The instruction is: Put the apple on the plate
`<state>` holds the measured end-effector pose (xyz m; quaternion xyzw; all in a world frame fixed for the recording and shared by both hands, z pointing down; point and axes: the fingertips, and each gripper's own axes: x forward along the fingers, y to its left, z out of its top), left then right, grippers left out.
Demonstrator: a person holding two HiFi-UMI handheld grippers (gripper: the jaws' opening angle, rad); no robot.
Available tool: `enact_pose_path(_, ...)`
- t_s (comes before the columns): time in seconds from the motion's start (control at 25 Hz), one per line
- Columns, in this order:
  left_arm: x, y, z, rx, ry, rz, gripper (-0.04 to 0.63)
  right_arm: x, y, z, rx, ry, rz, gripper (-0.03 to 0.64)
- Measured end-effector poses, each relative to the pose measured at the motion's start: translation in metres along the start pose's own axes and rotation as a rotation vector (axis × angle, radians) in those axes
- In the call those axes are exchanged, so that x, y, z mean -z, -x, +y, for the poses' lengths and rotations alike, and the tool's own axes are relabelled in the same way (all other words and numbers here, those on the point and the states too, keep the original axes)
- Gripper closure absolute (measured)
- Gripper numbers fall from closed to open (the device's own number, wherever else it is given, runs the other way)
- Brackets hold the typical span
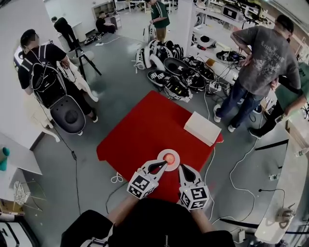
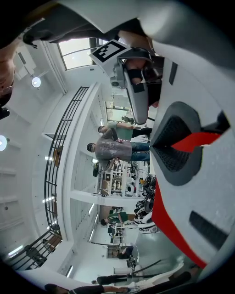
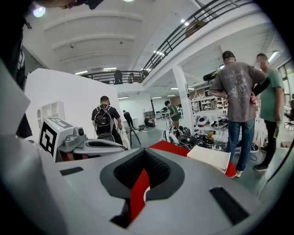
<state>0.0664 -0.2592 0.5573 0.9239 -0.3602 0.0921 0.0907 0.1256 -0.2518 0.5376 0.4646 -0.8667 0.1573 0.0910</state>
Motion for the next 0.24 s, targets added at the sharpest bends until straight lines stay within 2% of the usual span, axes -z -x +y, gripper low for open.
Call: enact_pose_path(0.24,-0.0012,-0.0026,0.0029,-0.002,-0.003,0.001,0.591,-0.0032,-0.0007,-0.0027,0.005,0.001,-0.001,0.606)
